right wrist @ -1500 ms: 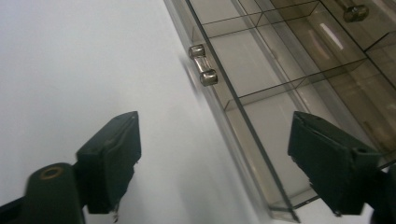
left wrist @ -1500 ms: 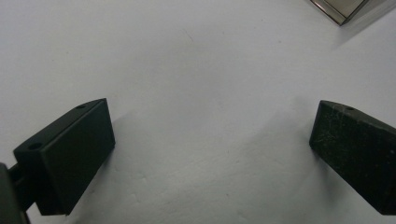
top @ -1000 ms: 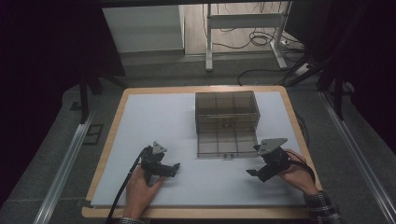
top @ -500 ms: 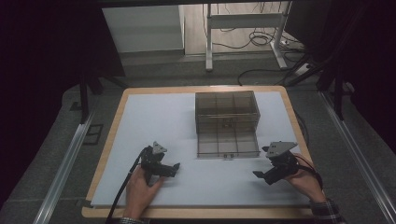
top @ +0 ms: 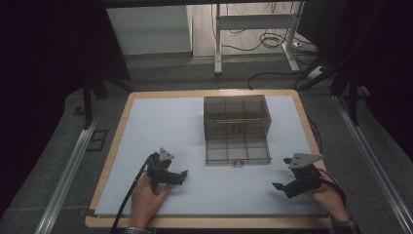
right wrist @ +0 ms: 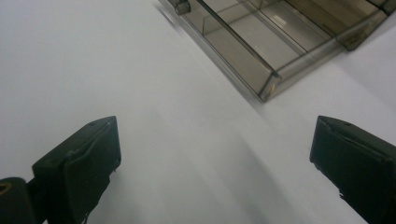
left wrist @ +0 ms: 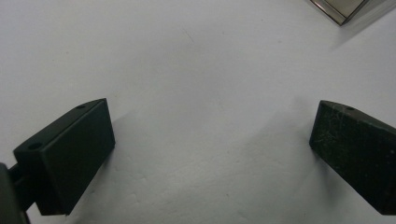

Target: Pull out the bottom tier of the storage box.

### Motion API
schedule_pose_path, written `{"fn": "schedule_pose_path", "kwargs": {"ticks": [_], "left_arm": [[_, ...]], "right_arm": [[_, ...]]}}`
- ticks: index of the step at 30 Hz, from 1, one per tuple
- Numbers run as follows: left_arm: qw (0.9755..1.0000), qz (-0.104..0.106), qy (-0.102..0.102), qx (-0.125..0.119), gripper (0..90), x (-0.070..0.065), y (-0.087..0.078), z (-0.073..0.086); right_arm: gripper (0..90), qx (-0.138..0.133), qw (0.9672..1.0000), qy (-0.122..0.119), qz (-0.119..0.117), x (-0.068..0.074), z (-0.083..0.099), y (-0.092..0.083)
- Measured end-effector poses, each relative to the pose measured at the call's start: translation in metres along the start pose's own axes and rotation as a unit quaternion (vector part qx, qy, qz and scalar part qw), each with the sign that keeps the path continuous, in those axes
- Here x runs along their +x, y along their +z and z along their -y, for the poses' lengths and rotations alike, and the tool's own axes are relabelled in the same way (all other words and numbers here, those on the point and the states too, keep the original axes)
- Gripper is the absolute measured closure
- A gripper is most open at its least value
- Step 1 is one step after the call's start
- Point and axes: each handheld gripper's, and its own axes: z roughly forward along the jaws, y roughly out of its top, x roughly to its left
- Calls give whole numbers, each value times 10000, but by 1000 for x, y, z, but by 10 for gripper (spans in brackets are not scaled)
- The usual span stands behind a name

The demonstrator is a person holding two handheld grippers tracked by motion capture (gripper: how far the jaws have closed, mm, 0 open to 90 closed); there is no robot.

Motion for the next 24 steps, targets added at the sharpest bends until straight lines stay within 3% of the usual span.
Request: {"fn": "schedule_pose_path", "kwargs": {"ticks": [24], "left_arm": [[10000,0,2,3,0,0,0,0]], "right_arm": [[4,101,9983,563,57,-3,40,-1]]}}
